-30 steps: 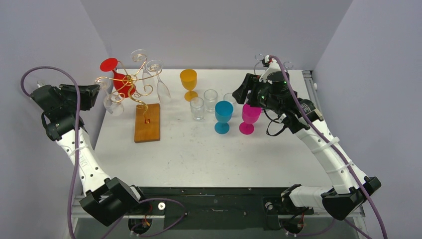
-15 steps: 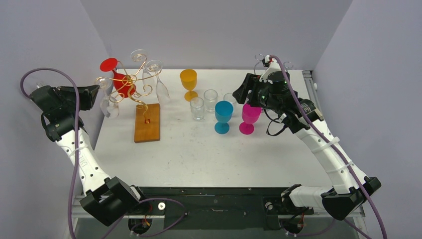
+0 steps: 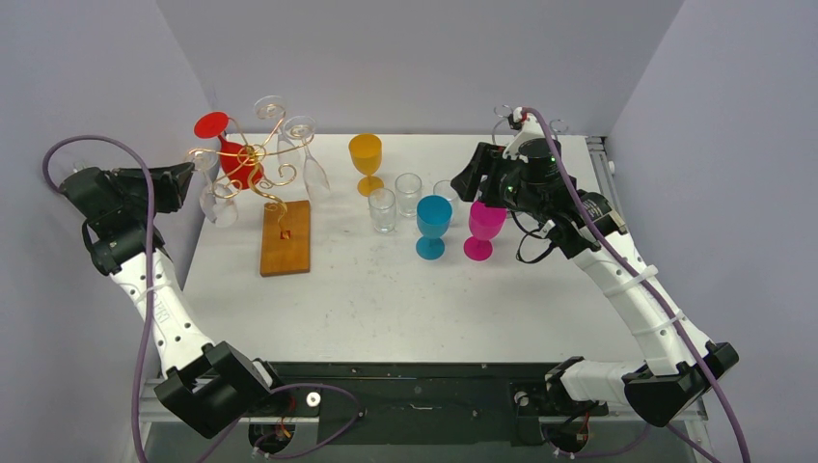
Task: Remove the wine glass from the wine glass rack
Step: Pick up the wine glass from the wine rack.
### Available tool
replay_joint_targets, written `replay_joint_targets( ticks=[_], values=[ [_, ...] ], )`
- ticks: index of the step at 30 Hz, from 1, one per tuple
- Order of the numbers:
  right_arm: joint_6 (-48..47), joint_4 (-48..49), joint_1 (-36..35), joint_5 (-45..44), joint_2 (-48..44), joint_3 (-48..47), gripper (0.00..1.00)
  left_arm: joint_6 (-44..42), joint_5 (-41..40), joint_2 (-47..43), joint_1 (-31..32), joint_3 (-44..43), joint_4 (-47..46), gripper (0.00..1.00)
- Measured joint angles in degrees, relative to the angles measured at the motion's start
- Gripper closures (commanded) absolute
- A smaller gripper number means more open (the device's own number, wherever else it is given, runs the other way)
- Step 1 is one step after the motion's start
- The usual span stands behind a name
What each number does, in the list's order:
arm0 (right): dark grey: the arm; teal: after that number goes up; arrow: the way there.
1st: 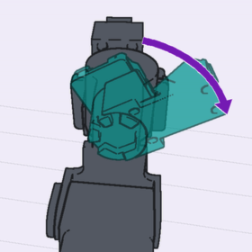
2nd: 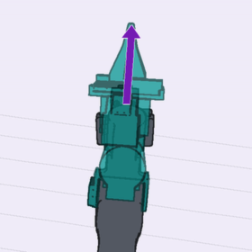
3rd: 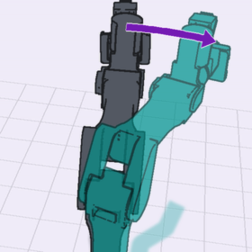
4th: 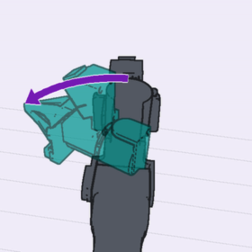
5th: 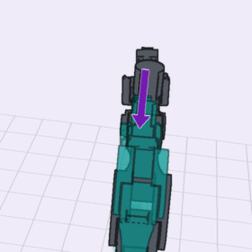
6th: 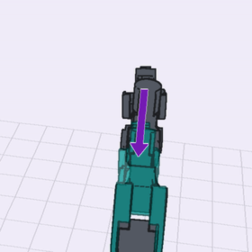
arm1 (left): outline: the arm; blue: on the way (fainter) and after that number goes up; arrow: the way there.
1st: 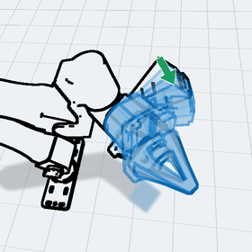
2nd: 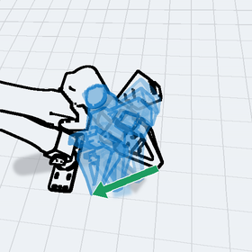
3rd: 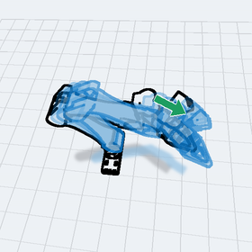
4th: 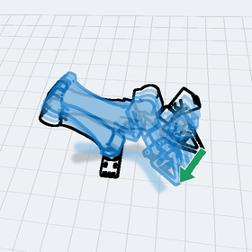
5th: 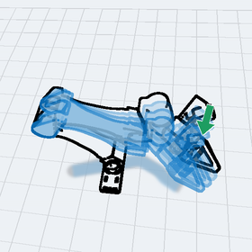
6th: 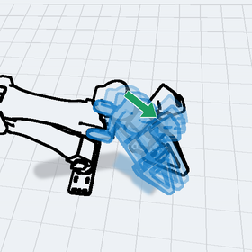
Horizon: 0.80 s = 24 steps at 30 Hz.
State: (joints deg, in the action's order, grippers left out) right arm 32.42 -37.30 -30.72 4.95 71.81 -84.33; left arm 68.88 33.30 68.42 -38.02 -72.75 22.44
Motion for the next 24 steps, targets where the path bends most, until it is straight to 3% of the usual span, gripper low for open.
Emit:
replay_joint_targets(
  ticks=[24],
  values=[
    [0.0,0.4,0.3,0.0,0.5,0.3,0.4,4.2,-4.7,-2.4,0.0,2.1,-3.7,1.0]
  ],
)
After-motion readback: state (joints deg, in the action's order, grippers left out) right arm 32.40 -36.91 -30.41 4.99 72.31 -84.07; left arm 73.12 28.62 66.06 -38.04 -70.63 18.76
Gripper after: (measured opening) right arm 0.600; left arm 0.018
